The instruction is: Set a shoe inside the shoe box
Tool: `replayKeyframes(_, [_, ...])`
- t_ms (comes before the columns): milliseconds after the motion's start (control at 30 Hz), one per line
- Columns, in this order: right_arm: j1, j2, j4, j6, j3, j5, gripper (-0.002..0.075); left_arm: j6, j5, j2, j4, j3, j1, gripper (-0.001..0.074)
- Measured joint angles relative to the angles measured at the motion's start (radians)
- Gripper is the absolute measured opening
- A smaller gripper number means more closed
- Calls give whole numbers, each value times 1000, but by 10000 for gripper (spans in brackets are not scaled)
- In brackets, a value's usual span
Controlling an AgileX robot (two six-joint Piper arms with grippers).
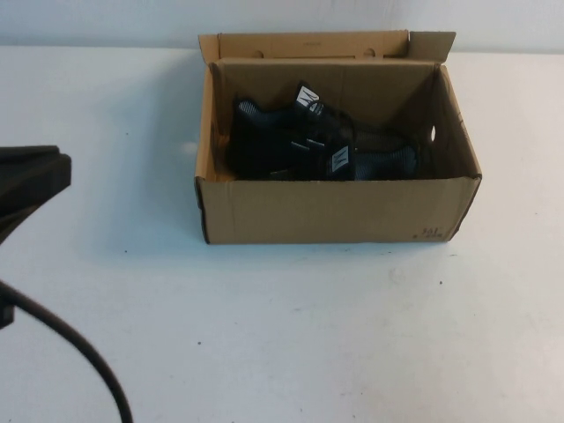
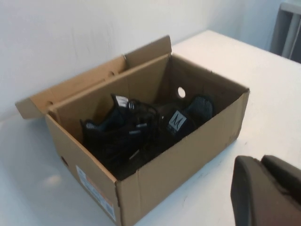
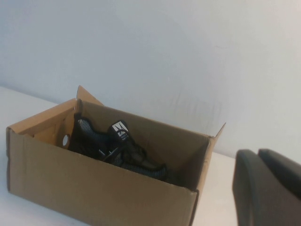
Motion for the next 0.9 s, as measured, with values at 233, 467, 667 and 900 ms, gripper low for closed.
replayKeyframes(233, [0,0,0,0,0,6,-16,-196,-24,-178,104,0,-52,-1])
replayKeyframes(467, [0,0,2,0,0,6,-16,-594,-310,-369,411,93,-71,-1])
replayKeyframes(667, [0,0,2,0,0,6,-16,-1166,-531,-495,936,355,-71,-1])
replayKeyframes(900, [0,0,2,0,0,6,-16,-1282,-549,-601,1113,633,-71,-1])
